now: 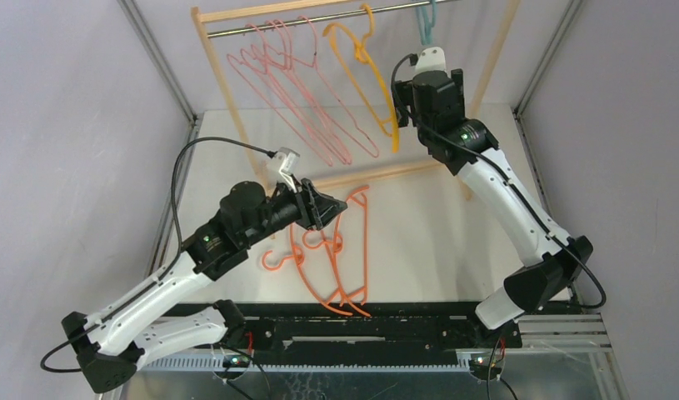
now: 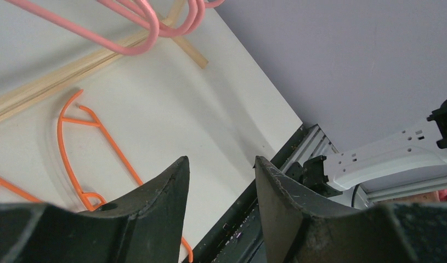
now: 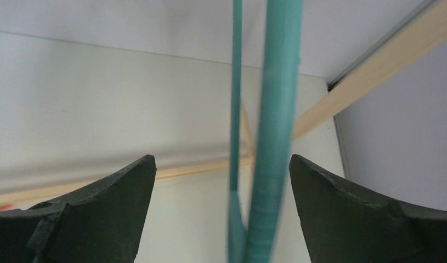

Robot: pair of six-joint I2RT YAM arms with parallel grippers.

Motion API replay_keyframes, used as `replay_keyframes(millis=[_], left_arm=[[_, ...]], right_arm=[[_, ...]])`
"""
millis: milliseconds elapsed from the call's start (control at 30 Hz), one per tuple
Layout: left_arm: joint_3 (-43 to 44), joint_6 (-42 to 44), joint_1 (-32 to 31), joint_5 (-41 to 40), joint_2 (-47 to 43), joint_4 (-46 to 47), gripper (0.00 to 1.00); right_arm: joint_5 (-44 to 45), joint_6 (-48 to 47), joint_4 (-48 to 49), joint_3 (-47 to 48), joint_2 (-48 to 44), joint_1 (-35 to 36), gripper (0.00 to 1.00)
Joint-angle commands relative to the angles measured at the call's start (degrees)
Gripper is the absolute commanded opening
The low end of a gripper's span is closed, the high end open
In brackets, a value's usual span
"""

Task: Organize the hangers

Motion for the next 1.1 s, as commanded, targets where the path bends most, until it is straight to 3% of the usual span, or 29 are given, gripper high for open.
replay_keyframes(millis=[0, 233, 500, 567, 633, 767, 933, 1067], left_arm=[[1.3, -0.4, 0.4, 1.2, 1.2, 3.3, 0.52], [0.2, -0.7, 0.4, 1.5, 3.1, 4.8, 0.54], [-1.1, -1.6, 0.4, 1.1, 5.2, 5.4, 0.61], [-1.7, -1.7, 0.3, 0.9, 5.1, 5.5, 0.64], [-2.1, -1.5, 0.4, 0.2, 5.0, 5.2, 0.77], [-2.4, -0.8, 0.4, -2.0, 5.0, 3.3, 0.88], [-3.6, -1.5, 0.4, -6.4, 4.0, -0.2, 0.92], [-6.4, -3.9, 0.4, -10.0, 2.0, -1.0, 0.97]], right_arm=[[0.9, -1.9, 2.6, -1.3, -6.5, 1.5, 1.0], [0.4, -3.3, -1.6, 0.8, -12.8, 4.7, 1.0], [1.7, 1.8, -10.5, 0.6, -23.0, 9.4, 1.0], [3.8, 3.1, -13.6, -0.1, -25.3, 12.5, 1.0], [6.1, 5.8, -17.4, -1.9, -27.8, 17.0, 1.0], [9.5, 16.8, -26.0, -8.0, -32.9, 24.8, 1.0], [12.7, 35.3, -35.0, -18.9, -38.2, 35.2, 0.95], [15.2, 46.6, -36.8, -27.8, -37.5, 46.6, 0.92]])
